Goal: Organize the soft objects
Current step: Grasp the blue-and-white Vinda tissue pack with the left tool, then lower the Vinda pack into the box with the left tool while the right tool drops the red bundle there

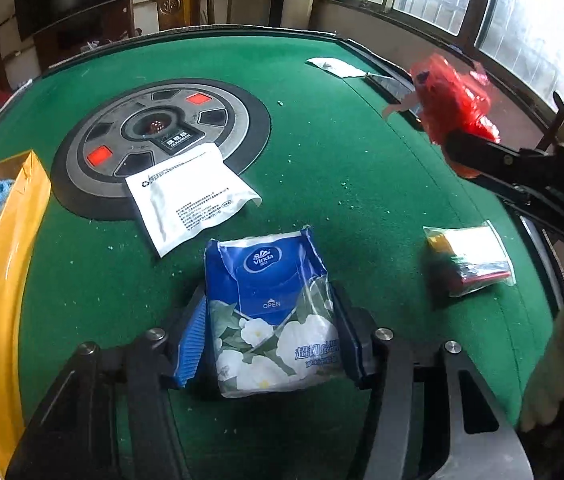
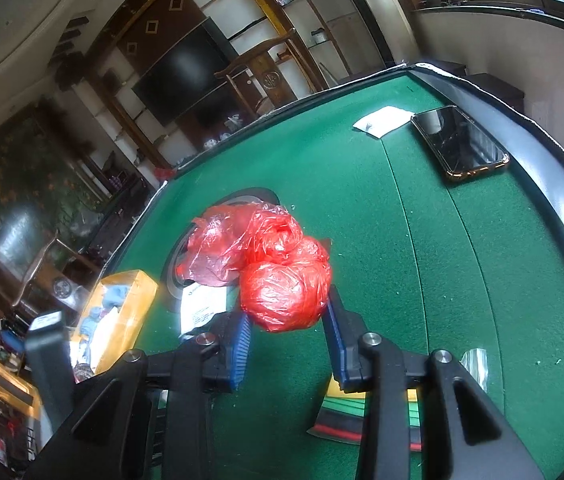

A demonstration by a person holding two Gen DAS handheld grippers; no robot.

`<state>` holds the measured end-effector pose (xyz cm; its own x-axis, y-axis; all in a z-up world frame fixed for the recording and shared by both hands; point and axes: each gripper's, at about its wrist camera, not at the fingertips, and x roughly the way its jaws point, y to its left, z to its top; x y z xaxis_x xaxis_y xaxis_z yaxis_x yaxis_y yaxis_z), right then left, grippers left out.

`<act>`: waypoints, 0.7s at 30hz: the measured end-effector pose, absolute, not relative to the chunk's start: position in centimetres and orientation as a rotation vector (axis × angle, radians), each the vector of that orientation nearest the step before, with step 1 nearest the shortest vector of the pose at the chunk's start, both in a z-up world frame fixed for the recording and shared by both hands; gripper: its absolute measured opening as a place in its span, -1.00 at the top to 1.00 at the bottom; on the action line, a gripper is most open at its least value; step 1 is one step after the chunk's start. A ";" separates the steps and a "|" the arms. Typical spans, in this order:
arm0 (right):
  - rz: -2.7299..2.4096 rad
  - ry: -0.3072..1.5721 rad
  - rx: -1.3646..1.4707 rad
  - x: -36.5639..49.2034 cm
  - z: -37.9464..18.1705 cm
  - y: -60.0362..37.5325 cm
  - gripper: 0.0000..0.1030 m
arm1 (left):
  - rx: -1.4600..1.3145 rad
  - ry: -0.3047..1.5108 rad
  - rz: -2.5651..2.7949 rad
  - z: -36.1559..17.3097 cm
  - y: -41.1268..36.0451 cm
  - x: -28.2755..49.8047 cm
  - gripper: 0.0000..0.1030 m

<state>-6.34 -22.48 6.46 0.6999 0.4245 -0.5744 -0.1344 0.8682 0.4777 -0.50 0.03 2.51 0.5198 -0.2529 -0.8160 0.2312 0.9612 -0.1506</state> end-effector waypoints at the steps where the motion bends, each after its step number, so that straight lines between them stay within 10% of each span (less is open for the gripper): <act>1: 0.319 0.737 0.422 -6.3 6.4 -22.5 0.40 | -0.053 0.978 -0.306 2.9 0.8 -0.8 -0.05; 21: 0.319 0.763 0.314 -6.4 6.2 -18.6 0.40 | -0.389 0.911 -0.022 5.3 24.3 -12.4 -0.06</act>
